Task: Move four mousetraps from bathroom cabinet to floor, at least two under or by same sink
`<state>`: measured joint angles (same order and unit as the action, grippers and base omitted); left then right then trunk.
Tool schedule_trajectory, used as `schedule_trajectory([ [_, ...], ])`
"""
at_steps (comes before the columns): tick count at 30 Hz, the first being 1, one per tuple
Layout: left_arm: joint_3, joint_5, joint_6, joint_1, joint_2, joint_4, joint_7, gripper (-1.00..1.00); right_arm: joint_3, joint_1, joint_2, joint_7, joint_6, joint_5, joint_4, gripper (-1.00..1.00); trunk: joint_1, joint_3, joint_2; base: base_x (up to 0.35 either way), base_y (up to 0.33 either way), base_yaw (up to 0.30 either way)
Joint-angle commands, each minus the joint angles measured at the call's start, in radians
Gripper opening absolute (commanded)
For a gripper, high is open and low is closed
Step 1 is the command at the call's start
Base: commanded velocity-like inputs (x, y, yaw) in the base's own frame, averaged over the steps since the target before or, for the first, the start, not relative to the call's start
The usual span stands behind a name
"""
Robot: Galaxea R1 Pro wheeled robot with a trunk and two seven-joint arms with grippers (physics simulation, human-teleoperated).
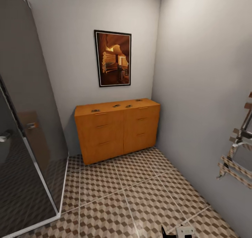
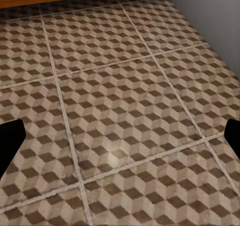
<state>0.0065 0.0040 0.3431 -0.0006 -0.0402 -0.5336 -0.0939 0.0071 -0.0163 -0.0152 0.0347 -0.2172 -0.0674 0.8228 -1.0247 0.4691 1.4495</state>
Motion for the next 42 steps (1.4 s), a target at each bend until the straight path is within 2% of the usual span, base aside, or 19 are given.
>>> schedule_trajectory([
  [1, 0.000, 0.000, 0.002, 0.000, 0.000, -0.001, -0.003, 1.00, 0.001, -0.001, 0.000, 0.004, -0.002, -0.007, -0.001, 1.00, 0.000, 0.001, 0.000, 0.214, -0.203, 0.249],
  [10, 0.000, 0.001, 0.002, 0.000, 0.000, 0.000, -0.003, 1.00, 0.001, -0.001, 0.000, 0.004, -0.003, -0.007, -0.001, 1.00, 0.000, 0.001, 0.000, 0.224, -0.209, 0.227],
  [26, 0.000, 0.001, 0.002, 0.000, 0.000, 0.000, -0.003, 1.00, 0.001, -0.001, -0.001, 0.004, -0.007, -0.007, -0.001, 1.00, 0.000, 0.001, 0.000, 0.230, -0.191, 0.051],
  [42, 0.000, 0.001, 0.002, 0.000, 0.000, 0.000, -0.003, 1.00, 0.001, -0.001, -0.002, 0.005, -0.020, -0.008, -0.001, 1.00, 0.000, 0.001, 0.000, 0.230, -0.134, 0.189],
])
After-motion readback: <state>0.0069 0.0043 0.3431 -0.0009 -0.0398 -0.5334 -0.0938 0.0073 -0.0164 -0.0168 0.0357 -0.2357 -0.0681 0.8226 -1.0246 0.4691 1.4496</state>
